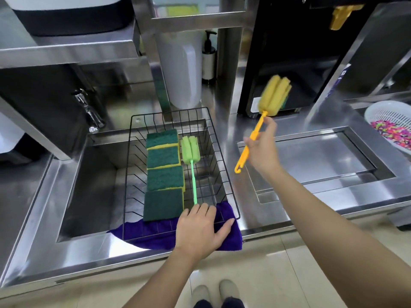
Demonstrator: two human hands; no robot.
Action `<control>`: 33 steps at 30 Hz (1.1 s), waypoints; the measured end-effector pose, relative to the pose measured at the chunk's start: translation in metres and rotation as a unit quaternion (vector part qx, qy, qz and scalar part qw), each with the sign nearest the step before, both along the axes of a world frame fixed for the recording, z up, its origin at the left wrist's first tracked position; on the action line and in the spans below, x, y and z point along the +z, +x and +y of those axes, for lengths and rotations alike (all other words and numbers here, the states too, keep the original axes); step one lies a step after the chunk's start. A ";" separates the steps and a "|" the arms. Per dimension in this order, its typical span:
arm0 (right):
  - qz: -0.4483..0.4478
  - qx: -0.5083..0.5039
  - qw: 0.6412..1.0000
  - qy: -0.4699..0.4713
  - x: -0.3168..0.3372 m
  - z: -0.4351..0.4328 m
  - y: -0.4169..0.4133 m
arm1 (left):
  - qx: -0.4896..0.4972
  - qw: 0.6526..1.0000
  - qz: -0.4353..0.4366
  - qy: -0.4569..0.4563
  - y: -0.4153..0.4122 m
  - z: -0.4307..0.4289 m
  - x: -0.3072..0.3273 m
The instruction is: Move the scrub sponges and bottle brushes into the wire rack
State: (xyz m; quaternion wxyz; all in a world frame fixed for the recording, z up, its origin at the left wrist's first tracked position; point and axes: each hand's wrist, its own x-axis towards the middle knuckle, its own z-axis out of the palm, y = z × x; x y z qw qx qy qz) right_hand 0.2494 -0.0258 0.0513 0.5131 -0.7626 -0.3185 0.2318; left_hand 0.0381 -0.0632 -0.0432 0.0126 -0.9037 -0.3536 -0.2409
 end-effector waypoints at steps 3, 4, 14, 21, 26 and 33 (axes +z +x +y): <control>-0.050 0.093 0.994 -0.028 0.003 0.014 -0.035 | 0.018 1.000 -0.006 0.009 -0.005 0.001 0.005; -0.067 0.122 0.989 -0.041 0.001 0.017 -0.045 | 0.028 1.000 -0.005 0.011 -0.008 0.003 0.006; -0.223 0.344 0.882 -0.234 -0.035 0.025 -0.091 | 0.088 0.995 0.015 0.039 -0.034 0.015 -0.005; -0.308 0.363 0.812 -0.337 -0.051 0.026 -0.092 | 0.084 0.995 0.009 0.048 -0.033 0.016 -0.009; -0.339 0.381 0.776 -0.371 -0.051 0.027 -0.095 | 0.083 0.995 0.012 0.050 -0.034 0.016 -0.009; -0.271 0.348 0.832 -0.336 -0.043 0.029 -0.091 | 0.070 0.997 0.020 0.017 -0.034 0.015 -0.003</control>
